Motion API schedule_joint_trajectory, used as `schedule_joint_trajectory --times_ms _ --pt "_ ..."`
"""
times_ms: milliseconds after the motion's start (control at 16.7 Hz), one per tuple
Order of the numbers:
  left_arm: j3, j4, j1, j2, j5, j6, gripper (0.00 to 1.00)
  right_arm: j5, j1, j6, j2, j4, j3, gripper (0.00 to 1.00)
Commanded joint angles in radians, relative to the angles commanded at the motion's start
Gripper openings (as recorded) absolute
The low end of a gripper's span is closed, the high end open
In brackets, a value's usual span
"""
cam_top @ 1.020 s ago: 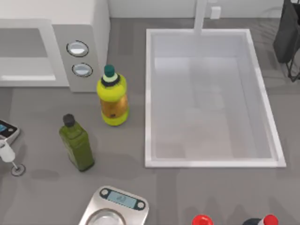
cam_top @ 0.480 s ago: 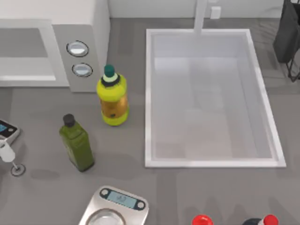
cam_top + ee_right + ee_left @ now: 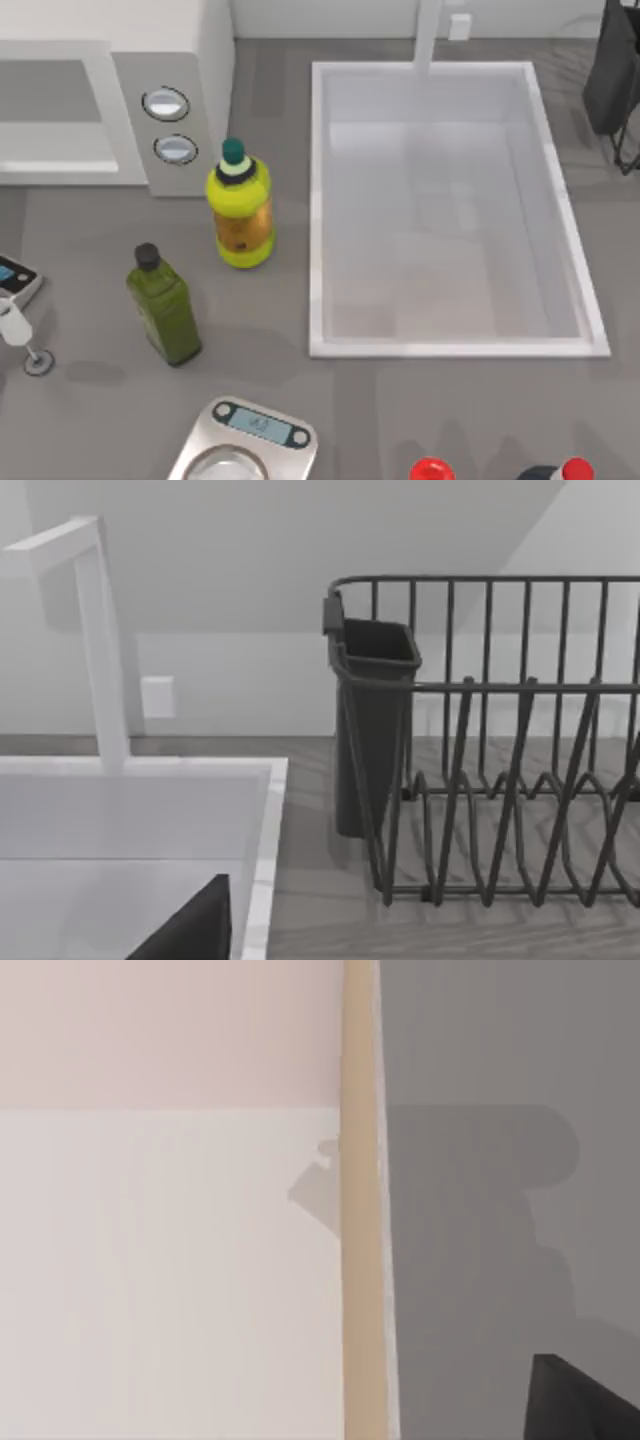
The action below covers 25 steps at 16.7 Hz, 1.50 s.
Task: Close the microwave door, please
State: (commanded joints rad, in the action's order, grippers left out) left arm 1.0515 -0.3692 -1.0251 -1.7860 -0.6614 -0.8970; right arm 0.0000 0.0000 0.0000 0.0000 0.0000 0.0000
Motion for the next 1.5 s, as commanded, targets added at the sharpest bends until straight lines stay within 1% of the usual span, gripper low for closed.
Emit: schedule_joint_trajectory --times_ms 120,480,600,900,1020,1320,1500 --pt "-0.028 0.033 -0.001 -0.015 -0.001 -0.001 0.00 0.000 0.000 0.000 0.000 0.000 0.000 1.00" --pt "-0.045 0.041 0.014 0.005 0.005 0.012 0.00 0.000 0.000 0.000 0.000 0.000 0.000 1.00" --pt "-0.102 0.070 0.049 0.060 0.023 0.049 0.00 0.000 0.000 0.000 0.000 0.000 0.000 1.00" --pt "-0.339 0.170 0.166 0.255 0.082 0.175 0.00 0.000 0.000 0.000 0.000 0.000 0.000 1.00" --pt "-0.383 0.196 0.195 0.298 0.097 0.206 0.00 0.000 0.000 0.000 0.000 0.000 0.000 1.00" --pt "-0.388 0.197 0.196 0.301 0.098 0.213 0.00 0.000 0.000 0.000 0.000 0.000 0.000 1.00" --pt "-0.419 0.206 0.232 0.365 0.147 0.283 0.00 0.000 0.000 0.000 0.000 0.000 0.000 1.00"
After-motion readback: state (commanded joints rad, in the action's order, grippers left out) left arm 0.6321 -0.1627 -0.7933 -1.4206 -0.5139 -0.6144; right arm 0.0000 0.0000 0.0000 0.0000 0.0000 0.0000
